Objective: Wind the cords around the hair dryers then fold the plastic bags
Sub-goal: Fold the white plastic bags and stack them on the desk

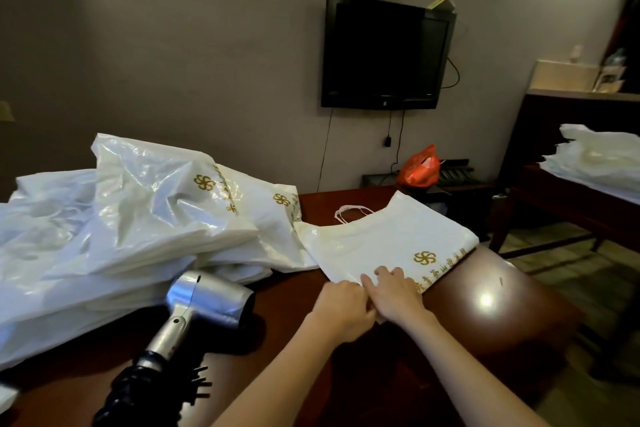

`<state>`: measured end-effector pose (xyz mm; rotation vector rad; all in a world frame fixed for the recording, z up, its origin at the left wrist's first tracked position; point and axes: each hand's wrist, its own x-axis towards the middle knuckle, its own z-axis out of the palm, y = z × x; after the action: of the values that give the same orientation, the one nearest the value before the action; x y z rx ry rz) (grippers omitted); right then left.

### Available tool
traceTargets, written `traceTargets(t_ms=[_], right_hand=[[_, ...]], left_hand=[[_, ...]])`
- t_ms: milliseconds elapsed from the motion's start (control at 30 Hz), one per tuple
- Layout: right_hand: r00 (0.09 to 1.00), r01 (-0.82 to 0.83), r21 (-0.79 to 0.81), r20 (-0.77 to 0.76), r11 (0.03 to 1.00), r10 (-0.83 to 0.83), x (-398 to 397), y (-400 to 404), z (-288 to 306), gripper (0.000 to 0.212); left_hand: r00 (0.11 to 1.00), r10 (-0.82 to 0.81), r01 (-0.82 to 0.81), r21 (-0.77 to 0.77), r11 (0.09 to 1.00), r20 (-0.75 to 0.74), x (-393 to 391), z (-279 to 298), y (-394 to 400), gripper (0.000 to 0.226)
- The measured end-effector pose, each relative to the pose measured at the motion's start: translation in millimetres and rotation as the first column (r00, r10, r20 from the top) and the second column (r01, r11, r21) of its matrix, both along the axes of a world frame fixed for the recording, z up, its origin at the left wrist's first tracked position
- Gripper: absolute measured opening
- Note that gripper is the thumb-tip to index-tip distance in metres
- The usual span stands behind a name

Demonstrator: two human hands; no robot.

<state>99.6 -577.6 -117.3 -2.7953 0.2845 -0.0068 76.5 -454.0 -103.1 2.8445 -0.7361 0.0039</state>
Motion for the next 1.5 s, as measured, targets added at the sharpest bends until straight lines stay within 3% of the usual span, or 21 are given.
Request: traceTargets(t_ms=[100, 167, 233, 400, 500, 700, 800, 933, 1067, 1133, 1200, 1267, 1333, 1433, 1500], right_hand=[[0.999, 0.024, 0.069, -0.038, 0.997, -0.021, -4.0, 3.3, -11.2, 0.05], [0.999, -0.048, -0.046, -0.013, 0.998, 0.047, -10.3, -2.1, -22.1, 0.048], [0.992, -0.122, -0.125, 0.0, 0.985, 0.123, -19.2, -11.0, -25.3, 0.049], [0.975, -0.208, -0.138, -0.103, 0.968, 0.195, -33.0, -45.8, -5.4, 0.04], [0.987, -0.14, -0.144, -0.101, 0.98, 0.126, -32.2, -60.1, 2.7, 0.034], [0.989, 0.059, -0.126, -0.13, 0.99, -0.076, -15.4, -43.1, -5.7, 0.055], [0.99, 0.04, -0.12, -0.127, 0.992, -0.055, -15.3, -21.0, -20.4, 0.054], [0.991, -0.129, -0.122, -0.039, 0.984, 0.125, -22.9, -32.0, -30.4, 0.053], [0.967, -0.246, 0.081, -0.052, 0.966, 0.251, -32.3, -76.2, -20.9, 0.04], [0.981, -0.188, 0.15, -0.018, 0.971, 0.193, -35.0, -90.0, -12.2, 0.026], [0.996, -0.086, 0.052, 0.037, 0.995, 0.084, -34.6, -90.6, -1.0, 0.037], [0.999, 0.016, -0.061, 0.047, 0.998, -0.013, -33.2, -73.4, 9.6, 0.046], [0.996, 0.006, 0.0, 0.093, 1.0, -0.006, -32.8, -38.8, 13.4, 0.042], [0.951, -0.212, 0.171, 0.261, 0.962, 0.163, -39.3, 31.4, 15.7, 0.03], [0.929, -0.301, 0.202, 0.285, 0.932, 0.238, -43.9, 72.2, 17.0, 0.023]], left_hand=[[0.985, -0.023, 0.011, -0.07, 0.997, -0.169, -4.1, 4.2, 6.8, 0.03], [0.963, -0.015, -0.033, -0.176, 0.984, -0.268, 1.7, 5.2, 22.1, 0.032], [0.971, 0.053, -0.103, -0.204, 0.973, -0.233, 8.7, 6.9, 36.3, 0.039], [0.991, 0.098, -0.101, -0.033, 0.994, -0.092, 27.7, 5.9, 43.4, 0.055], [0.991, 0.059, -0.05, 0.085, 0.995, -0.118, 32.3, 0.1, 26.0, 0.052], [0.992, 0.032, -0.013, 0.153, 0.988, -0.121, 25.6, -10.1, 5.7, 0.041], [0.994, -0.037, 0.043, 0.058, 0.997, -0.105, 18.6, -9.9, 4.6, 0.044], [0.971, -0.074, 0.044, -0.135, 0.99, -0.227, 18.7, 0.0, 15.9, 0.04], [0.989, 0.051, -0.083, -0.23, 0.97, -0.141, 23.1, -11.7, 32.9, 0.04], [0.982, -0.012, -0.027, -0.203, 0.979, -0.189, 13.5, -20.6, 33.8, 0.042], [0.967, -0.07, 0.046, -0.106, 0.993, -0.243, -2.0, -21.2, 28.2, 0.044], [0.956, -0.107, 0.077, -0.12, 0.99, -0.271, -11.4, -15.3, 25.3, 0.041], [0.961, -0.072, 0.03, -0.16, 0.987, -0.267, -16.9, -4.9, 32.2, 0.036], [0.988, 0.074, -0.105, -0.237, 0.966, -0.136, -20.3, 18.7, 65.5, 0.03], [0.974, 0.208, -0.226, -0.307, 0.925, -0.088, -27.3, 36.1, 101.7, 0.025]])
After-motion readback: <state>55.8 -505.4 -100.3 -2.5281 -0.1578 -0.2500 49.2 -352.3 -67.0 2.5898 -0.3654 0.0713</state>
